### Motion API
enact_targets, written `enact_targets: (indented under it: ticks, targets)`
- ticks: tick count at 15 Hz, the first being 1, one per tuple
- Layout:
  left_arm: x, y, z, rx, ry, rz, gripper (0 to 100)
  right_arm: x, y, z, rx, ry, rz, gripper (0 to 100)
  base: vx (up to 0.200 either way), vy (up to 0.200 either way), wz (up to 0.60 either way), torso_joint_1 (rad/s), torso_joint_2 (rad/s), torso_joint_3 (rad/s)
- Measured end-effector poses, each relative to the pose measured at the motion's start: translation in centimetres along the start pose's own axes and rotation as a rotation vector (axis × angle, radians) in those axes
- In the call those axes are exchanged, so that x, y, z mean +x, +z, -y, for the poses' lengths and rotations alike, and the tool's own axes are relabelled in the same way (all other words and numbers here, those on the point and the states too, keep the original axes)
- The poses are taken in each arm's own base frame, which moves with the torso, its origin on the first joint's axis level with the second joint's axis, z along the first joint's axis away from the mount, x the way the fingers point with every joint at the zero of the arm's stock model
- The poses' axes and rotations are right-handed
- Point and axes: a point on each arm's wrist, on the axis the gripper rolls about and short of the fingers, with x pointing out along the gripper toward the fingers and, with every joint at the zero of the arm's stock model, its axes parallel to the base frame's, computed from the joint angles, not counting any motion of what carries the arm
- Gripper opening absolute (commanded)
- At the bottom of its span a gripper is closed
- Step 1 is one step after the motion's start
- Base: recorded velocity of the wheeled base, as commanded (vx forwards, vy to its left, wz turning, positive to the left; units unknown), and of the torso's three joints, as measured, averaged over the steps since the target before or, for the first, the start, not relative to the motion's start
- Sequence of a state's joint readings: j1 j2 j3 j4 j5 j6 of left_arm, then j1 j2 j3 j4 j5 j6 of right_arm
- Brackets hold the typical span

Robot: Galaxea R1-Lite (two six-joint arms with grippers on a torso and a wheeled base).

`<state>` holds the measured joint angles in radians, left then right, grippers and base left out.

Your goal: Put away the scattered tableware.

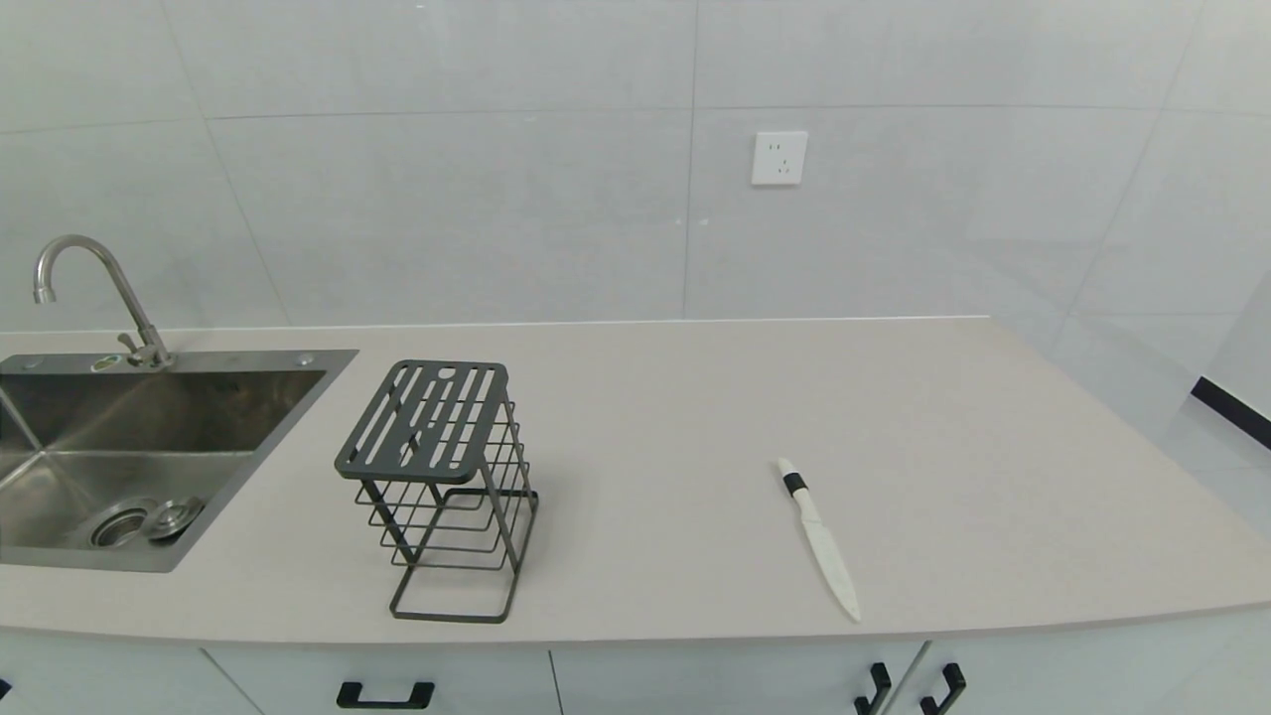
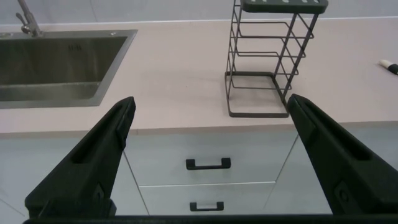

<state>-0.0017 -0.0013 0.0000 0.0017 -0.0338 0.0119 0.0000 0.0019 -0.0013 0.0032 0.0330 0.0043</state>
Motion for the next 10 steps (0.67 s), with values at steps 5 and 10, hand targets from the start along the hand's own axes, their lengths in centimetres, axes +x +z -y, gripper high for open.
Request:
enact_targets:
  ticks: [5,10]
  targets:
    - [0.0,0.0,0.0,0.0,0.0,0.0,100,0.0,0.0,0.0,0.0,0.0,0.0,100,0.0,0.0,0.0,0.315,-0.04,0.265]
    - [0.0,0.0,0.0,0.0,0.0,0.0,100,0.0,0.0,0.0,0.0,0.0,0.0,100,0.0,0.0,0.0,0.293,-0.08,0.203]
